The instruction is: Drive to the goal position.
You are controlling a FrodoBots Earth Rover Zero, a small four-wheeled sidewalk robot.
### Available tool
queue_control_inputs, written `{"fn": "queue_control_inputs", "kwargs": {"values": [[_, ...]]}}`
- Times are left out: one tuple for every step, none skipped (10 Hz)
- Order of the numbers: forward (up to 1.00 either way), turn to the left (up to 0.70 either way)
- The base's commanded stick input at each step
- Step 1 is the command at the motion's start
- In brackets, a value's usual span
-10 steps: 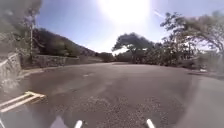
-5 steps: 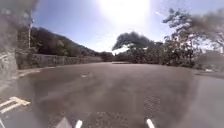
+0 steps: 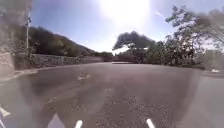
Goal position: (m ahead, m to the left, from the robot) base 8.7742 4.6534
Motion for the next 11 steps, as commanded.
{"fn": "queue_control_inputs", "kwargs": {"values": [[0.85,0.00],[0.85,0.00],[0.85,0.00],[0.85,0.00],[0.85,0.00],[0.85,0.00],[0.85,0.00],[0.85,0.00],[0.85,0.00],[0.85,0.00],[0.85,0.00]]}}
